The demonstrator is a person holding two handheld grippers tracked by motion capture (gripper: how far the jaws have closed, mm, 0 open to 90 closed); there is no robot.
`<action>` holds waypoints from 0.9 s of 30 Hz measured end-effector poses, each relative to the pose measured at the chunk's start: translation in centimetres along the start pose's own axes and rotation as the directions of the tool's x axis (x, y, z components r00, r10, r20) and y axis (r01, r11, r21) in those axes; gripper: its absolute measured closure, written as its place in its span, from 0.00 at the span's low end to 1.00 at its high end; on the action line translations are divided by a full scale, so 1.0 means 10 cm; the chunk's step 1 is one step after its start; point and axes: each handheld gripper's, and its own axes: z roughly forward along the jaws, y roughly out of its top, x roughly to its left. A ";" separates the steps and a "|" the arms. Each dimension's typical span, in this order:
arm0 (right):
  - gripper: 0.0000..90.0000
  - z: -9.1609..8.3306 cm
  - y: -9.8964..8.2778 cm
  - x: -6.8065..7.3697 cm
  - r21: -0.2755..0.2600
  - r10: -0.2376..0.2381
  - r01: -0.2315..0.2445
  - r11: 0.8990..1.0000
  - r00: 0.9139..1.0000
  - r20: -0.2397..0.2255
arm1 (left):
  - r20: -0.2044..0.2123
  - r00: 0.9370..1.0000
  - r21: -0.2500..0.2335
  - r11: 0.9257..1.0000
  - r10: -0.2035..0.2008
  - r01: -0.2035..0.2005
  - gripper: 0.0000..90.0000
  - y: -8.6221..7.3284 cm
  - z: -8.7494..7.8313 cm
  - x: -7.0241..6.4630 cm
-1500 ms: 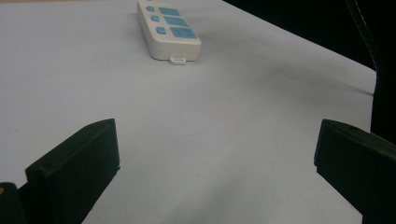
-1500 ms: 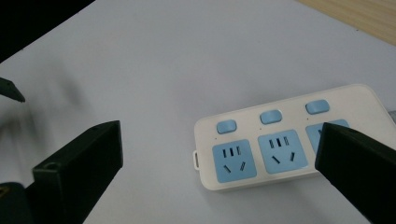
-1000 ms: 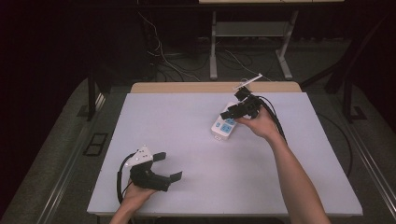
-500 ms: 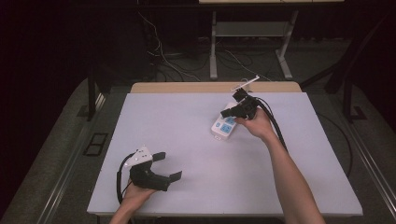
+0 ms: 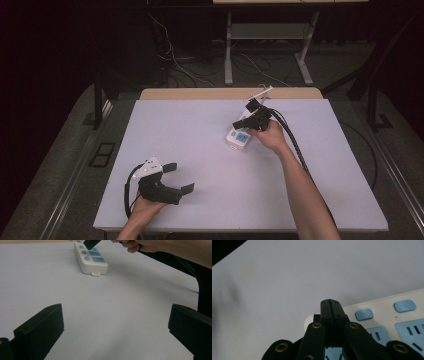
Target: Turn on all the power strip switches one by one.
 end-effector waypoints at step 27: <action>1.00 0.15 -0.08 -0.01 0.022 -0.018 0.018 1.000 1.000 -0.012 | 0.008 1.000 0.002 1.000 -0.004 0.004 0.00 0.00 0.01 0.00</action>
